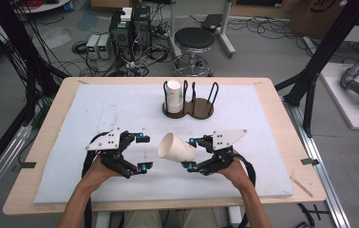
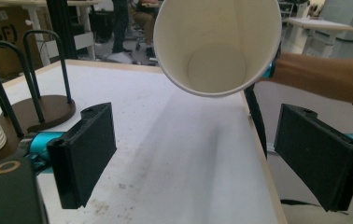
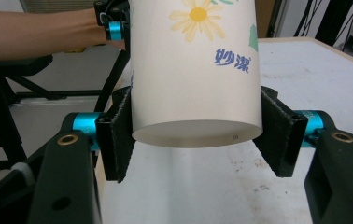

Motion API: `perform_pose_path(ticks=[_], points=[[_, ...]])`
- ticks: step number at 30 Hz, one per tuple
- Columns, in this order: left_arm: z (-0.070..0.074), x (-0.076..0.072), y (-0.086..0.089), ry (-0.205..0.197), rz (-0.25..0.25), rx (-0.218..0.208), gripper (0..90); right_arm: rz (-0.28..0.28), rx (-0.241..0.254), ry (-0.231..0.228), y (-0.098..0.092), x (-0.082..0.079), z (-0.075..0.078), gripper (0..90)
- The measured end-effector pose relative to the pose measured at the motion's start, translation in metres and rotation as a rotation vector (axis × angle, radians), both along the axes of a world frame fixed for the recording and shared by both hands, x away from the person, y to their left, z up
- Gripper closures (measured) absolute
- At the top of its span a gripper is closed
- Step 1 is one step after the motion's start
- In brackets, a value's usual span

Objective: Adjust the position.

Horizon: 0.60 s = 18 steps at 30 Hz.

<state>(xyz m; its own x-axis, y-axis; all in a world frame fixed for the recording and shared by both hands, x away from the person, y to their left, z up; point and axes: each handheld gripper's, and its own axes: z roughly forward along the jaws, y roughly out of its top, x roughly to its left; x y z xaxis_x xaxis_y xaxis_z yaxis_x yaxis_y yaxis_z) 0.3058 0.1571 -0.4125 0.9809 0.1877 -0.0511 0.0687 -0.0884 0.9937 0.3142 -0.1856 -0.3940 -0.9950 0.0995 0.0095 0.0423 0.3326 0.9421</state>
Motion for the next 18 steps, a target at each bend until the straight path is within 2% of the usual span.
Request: perform_pose_path(ticks=[5, 11, 18], points=[[0.001, 0.001, -0.011, -0.002, -0.02, -0.03, 12.7, 0.013, 0.007, 0.004, 0.001, 0.0, -0.001, 37.0], [0.007, 0.004, -0.033, -0.012, -0.061, -0.045, 12.5, 0.02, 0.015, 0.004, 0.001, 0.001, -0.001, 37.1], [0.014, 0.007, -0.055, -0.021, -0.105, -0.042, 12.4, 0.034, 0.016, 0.006, 0.002, 0.001, -0.001, 37.1]])
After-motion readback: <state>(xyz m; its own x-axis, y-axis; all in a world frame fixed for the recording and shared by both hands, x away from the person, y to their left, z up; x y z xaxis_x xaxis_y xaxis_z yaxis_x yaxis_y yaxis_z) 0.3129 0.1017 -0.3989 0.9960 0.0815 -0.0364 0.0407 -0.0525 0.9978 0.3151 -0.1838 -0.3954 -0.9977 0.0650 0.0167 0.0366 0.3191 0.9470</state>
